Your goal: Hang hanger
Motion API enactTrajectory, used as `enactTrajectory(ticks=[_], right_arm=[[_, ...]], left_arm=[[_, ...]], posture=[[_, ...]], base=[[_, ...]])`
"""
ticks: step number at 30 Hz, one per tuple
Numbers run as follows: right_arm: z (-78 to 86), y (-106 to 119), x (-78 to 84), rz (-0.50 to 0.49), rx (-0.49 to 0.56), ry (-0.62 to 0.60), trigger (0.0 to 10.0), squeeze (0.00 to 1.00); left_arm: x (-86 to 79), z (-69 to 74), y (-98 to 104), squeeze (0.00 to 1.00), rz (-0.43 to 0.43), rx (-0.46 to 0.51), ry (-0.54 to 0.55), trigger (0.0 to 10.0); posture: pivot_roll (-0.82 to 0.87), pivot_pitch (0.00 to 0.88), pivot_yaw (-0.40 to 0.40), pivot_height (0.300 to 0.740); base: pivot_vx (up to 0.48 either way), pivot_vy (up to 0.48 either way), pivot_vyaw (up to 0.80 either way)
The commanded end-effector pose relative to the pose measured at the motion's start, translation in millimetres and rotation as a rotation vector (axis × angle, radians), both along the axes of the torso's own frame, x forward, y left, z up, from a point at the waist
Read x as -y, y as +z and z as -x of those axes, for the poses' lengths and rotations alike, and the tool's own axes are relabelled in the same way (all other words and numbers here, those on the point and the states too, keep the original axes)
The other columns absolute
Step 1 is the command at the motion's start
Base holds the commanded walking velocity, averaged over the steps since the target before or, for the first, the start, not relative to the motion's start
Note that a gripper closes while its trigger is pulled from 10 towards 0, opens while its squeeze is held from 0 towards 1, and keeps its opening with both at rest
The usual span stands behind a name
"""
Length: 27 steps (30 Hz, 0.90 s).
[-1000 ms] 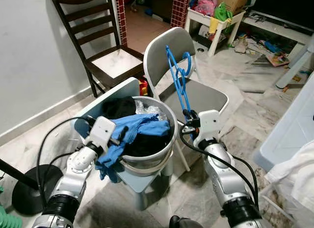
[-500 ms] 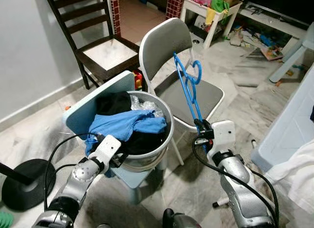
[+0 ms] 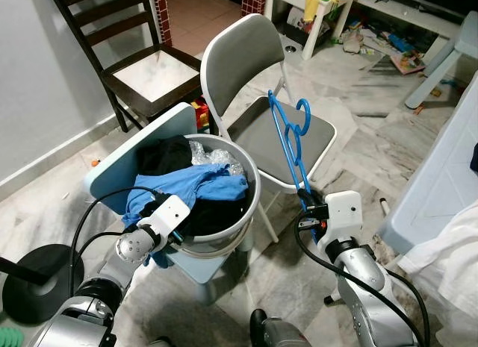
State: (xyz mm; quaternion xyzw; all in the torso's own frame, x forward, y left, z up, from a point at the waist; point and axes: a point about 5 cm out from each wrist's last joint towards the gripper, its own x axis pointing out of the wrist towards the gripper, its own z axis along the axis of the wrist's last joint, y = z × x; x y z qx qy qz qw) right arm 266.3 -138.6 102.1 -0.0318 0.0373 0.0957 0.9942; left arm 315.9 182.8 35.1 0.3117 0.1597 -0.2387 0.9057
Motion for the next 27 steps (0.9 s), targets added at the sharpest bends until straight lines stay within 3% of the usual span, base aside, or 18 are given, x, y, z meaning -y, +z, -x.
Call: enactTrajectory(ticks=[1,8,27], right_arm=[[1.8,5,3.1,0.005,0.014,-0.022,10.0,0.0],[3.5,5,6.7,0.009,0.006,-0.047,10.0,0.0],[-2.0,4,3.5,0.007,0.006,-0.041,10.0,0.0]], left_arm=[[-3.3,4.9,-6,0.0,-0.03,-0.034,-0.017,0.0],[-12.6,1.8,-3,0.0,-0.081,-0.021,-0.004,0.0],[-31.4,-1.8,5,0.0,-0.104,0.052,0.084,0.0]], posture=[[-0.28,0.264,-0.037,0.74],[-0.29,0.262,-0.027,0.74],[-0.26,0.245,-0.035,0.74]], base=[[0.0,0.0,0.0],[0.0,0.0,0.0],[0.0,0.0,0.0]])
